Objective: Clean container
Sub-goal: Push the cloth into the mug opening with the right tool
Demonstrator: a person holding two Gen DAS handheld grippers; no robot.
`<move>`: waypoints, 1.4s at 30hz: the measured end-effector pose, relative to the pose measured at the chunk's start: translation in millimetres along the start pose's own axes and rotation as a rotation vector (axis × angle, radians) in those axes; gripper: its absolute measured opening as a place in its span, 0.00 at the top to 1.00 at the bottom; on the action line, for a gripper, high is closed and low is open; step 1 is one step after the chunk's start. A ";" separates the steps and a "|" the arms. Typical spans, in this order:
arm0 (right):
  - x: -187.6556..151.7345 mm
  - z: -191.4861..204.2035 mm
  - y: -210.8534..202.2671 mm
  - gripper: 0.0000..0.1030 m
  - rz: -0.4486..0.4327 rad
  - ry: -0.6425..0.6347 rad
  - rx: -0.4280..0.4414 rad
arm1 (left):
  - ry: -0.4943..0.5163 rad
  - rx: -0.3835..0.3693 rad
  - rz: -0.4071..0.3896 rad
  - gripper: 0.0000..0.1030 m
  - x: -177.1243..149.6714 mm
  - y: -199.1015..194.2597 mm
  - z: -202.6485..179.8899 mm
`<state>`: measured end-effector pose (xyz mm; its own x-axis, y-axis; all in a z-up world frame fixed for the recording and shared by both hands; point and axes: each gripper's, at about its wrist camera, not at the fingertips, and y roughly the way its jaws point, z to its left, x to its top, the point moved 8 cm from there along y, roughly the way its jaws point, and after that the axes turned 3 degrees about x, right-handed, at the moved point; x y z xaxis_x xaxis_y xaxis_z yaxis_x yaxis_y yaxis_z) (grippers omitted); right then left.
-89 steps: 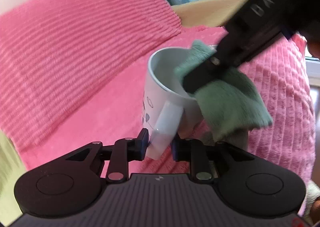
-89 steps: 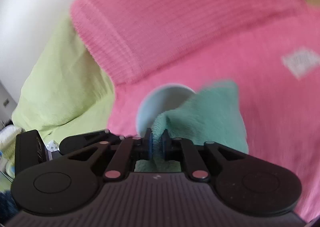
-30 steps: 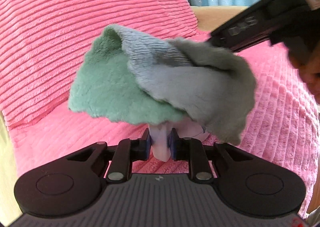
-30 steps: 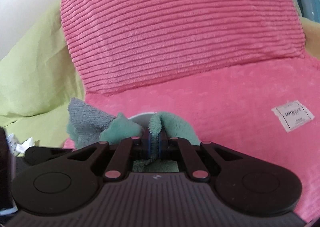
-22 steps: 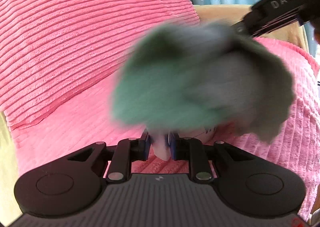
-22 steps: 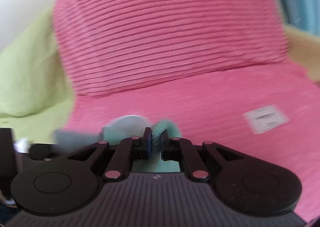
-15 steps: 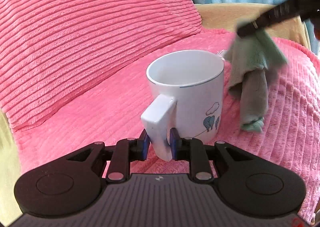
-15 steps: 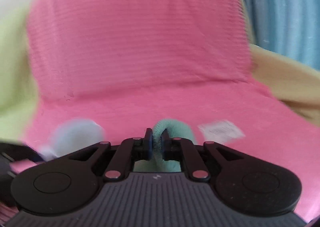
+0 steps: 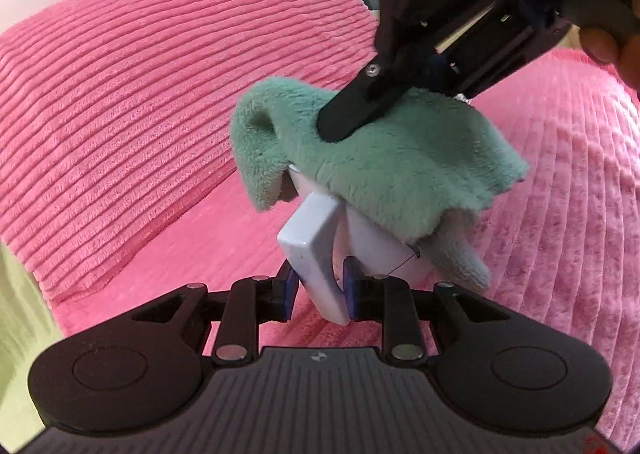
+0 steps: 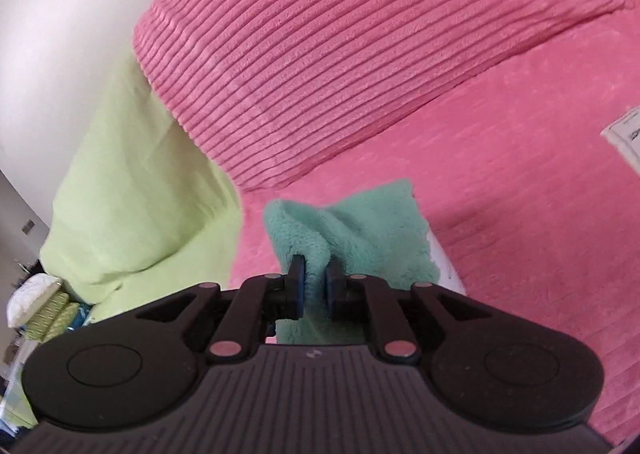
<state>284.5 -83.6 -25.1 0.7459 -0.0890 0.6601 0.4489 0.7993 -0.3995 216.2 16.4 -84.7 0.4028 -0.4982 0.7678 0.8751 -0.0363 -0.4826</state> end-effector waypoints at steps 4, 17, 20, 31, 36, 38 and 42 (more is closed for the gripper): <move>4.2 6.1 -5.5 0.86 0.003 -0.068 -0.051 | 0.008 0.004 -0.006 0.69 1.3 1.2 0.2; 27.5 16.6 38.2 0.96 0.282 -0.450 -0.377 | -0.035 -0.059 -0.046 0.76 7.4 -2.9 8.7; 29.5 15.1 55.2 0.96 0.417 -0.488 -0.374 | -0.018 -0.061 -0.056 0.76 7.8 -3.7 7.9; 7.1 -2.9 95.6 0.95 0.774 -0.497 -0.322 | 0.007 -0.100 -0.079 0.75 4.6 -7.0 7.1; -8.0 7.4 92.9 0.95 0.851 -0.577 -0.284 | 0.034 -0.114 -0.088 0.76 3.2 -10.6 1.2; -13.2 11.0 89.5 0.95 0.879 -0.606 -0.273 | 0.031 -0.116 -0.082 0.76 2.7 -11.6 -0.7; -19.0 16.7 79.6 0.95 0.950 -0.662 -0.245 | -0.033 -0.130 -0.053 0.77 4.1 -9.1 2.7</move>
<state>297.9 -8.4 -58.9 0.4635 0.8621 0.2051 -0.0121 0.2376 -0.9713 210.6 17.0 -76.0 0.3674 -0.4636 0.8063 0.8541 -0.1748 -0.4898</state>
